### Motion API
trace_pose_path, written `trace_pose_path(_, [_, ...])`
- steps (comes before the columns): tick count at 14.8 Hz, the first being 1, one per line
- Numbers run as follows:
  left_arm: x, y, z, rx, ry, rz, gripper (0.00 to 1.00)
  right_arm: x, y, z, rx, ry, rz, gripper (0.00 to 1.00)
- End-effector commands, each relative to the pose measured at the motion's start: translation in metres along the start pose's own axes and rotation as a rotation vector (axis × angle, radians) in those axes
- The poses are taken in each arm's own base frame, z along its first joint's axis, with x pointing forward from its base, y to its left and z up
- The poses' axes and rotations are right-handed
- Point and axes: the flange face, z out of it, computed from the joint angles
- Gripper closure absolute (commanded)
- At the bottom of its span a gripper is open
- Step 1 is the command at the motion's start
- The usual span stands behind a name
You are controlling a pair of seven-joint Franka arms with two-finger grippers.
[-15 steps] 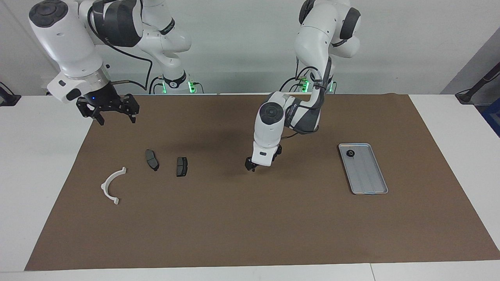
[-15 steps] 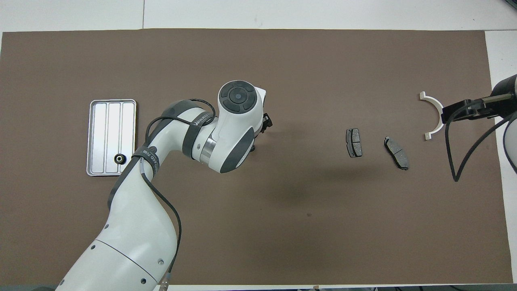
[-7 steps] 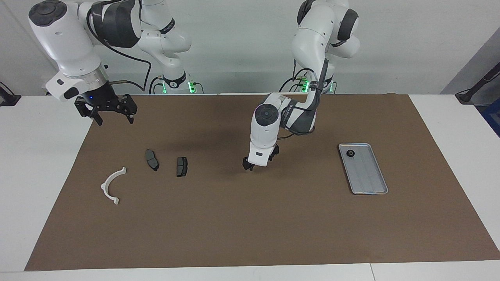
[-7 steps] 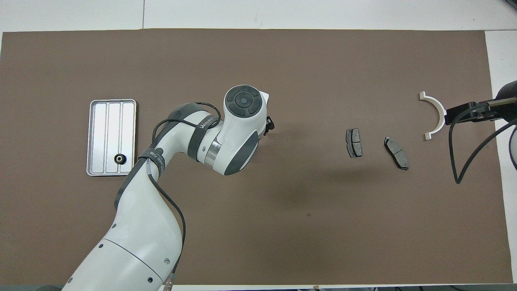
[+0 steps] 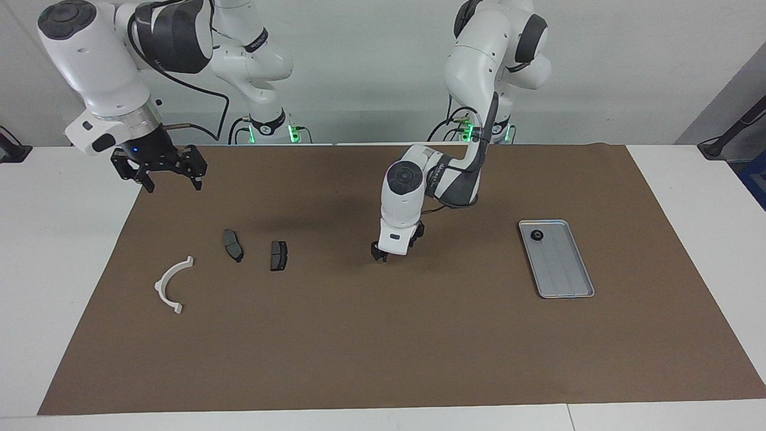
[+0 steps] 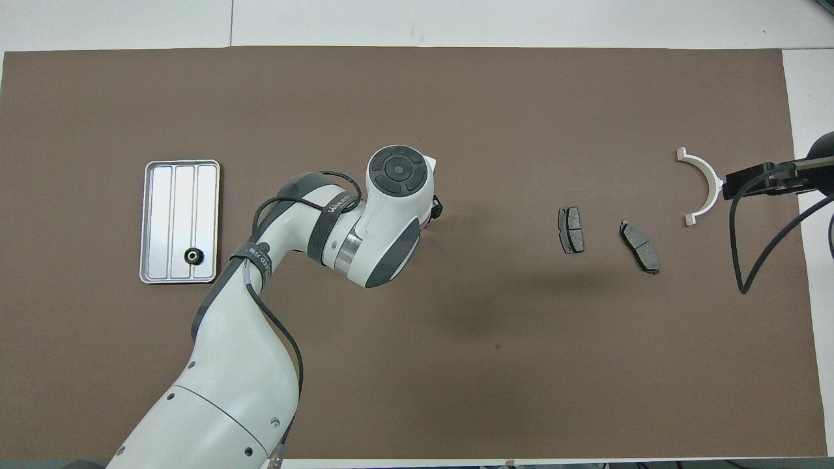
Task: Pick bearing gear from pile to tray
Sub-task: 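Carry the second ring to the tray with the left gripper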
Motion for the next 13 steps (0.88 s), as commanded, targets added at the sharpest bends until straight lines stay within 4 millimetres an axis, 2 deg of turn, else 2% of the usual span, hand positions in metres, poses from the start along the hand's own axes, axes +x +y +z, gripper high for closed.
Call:
trace_pose_path(1, [-0.0074,-0.0050,0.0023,0.010,0.009,-0.012,0.29,-0.0022,0.0042,-0.0050,0.011,0.032,-0.001,0.00])
trace_pose_path(11, [-0.0162,-0.0076,0.0068,0.015,0.008,-0.018,0.48,0.0009,0.0049,-0.0071,-0.001,0.030,-0.003,0.00])
trace_pose_path(13, [-0.0153,-0.0078,0.0067,0.013,0.009,-0.021,0.60,0.0018,0.0040,-0.0084,0.000,0.038,-0.004,0.00])
